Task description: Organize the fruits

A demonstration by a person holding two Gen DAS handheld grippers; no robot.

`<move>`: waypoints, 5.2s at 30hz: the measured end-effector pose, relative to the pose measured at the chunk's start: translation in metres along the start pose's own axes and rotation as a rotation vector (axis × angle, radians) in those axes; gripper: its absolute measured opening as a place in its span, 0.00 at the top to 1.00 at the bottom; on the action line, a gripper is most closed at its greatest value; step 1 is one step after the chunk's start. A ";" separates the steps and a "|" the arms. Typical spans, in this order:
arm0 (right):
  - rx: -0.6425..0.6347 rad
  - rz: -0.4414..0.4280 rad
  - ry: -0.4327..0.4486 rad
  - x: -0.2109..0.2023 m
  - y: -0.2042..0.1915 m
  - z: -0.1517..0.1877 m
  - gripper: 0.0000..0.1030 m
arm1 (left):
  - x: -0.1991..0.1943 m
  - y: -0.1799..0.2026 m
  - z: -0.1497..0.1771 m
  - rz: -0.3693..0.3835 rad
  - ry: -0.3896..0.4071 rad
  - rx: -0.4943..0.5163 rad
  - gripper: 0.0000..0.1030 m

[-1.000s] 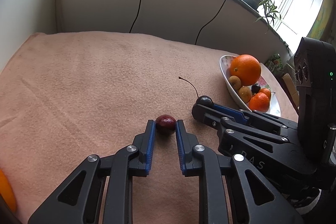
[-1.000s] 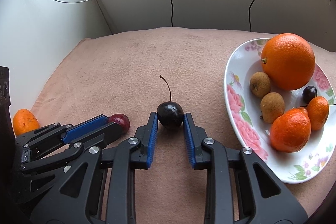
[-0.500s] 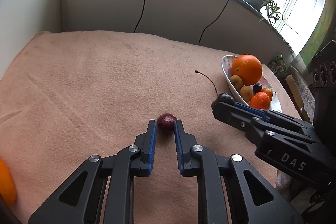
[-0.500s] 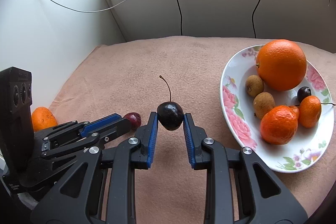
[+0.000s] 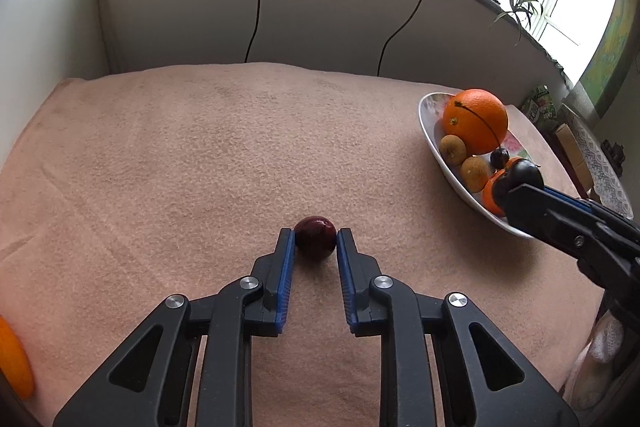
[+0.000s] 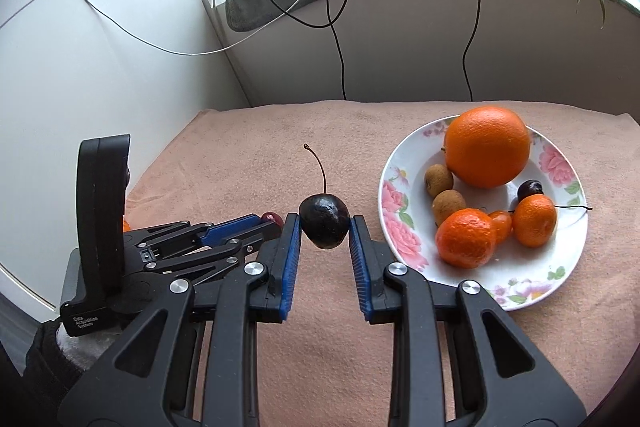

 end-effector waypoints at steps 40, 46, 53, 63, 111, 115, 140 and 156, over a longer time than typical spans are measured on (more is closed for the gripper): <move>0.052 0.112 0.045 -0.034 0.119 -0.007 0.75 | -0.017 0.082 -0.024 0.063 0.106 0.008 0.79; 0.051 0.101 0.031 -0.023 0.119 -0.010 0.75 | -0.009 0.101 -0.024 0.084 0.095 0.032 0.79; 0.043 0.097 0.013 -0.012 0.117 -0.011 0.75 | -0.006 0.114 -0.024 0.092 0.089 0.059 0.79; 0.032 0.096 0.001 -0.008 0.114 -0.010 0.75 | -0.007 0.120 -0.024 0.101 0.084 0.073 0.79; 0.020 0.042 0.078 -0.039 0.089 -0.019 0.47 | -0.061 0.096 -0.017 -0.080 0.182 0.049 0.23; -0.038 0.035 0.058 -0.035 0.068 -0.021 0.46 | -0.078 0.083 -0.015 -0.114 0.211 0.036 0.23; -0.299 -0.245 -0.045 0.023 -0.087 -0.034 0.09 | -0.162 -0.054 0.035 -0.399 0.272 -0.222 0.21; -0.343 -0.513 -0.204 0.075 -0.182 -0.011 0.09 | -0.178 -0.117 0.080 -0.478 0.270 -0.378 0.21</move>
Point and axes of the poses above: each gripper's, at about its wrist camera, not at the fingertips, and x roughly the way its jaws point, y to its right, z to its underside, the point moved 4 cm from there along x, roughly the way its jaws point, and after that the axes turned 5 degrees about y, right-handed, at the moved point
